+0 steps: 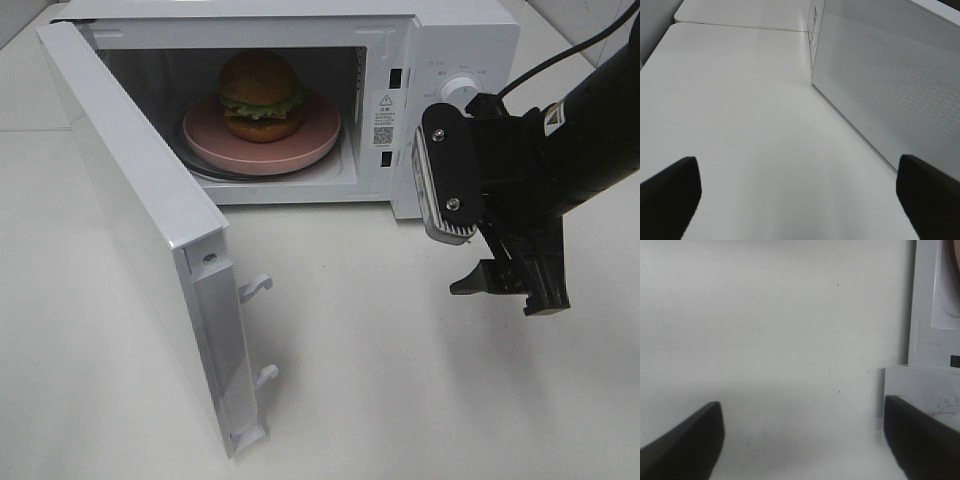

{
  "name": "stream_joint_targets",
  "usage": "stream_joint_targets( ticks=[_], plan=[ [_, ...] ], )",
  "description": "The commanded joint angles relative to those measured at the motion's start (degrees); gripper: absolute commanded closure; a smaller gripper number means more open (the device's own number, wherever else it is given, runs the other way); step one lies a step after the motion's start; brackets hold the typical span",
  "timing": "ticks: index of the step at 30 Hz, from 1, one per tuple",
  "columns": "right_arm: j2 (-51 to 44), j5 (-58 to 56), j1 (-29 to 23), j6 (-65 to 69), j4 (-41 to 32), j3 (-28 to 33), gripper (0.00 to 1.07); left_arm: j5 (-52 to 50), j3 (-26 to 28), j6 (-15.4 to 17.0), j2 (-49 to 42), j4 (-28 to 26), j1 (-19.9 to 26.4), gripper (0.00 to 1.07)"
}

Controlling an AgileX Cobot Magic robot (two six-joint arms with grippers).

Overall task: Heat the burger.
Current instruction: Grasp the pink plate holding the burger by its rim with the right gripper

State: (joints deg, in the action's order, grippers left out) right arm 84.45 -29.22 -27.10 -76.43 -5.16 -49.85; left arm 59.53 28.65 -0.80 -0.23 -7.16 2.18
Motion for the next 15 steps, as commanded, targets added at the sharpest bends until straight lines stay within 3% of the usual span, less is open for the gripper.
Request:
stream_joint_targets(
  ticks=[1, 8, 15],
  plan=[
    [-0.29, 1.26, 0.17, 1.43, 2.75, -0.80, 0.07, -0.46, -0.23, -0.06, -1.32, -0.40, -0.06, 0.08],
    [2.41, 1.89, -0.57, 5.10, 8.37, -3.61, 0.08, -0.46, -0.23, -0.06, -1.32, -0.40, -0.06, 0.08],
    [9.80, 2.12, -3.67, 8.37, 13.69, -10.66, 0.11, -0.46, -0.23, -0.06, -1.32, -0.40, -0.06, 0.08]
  ],
)
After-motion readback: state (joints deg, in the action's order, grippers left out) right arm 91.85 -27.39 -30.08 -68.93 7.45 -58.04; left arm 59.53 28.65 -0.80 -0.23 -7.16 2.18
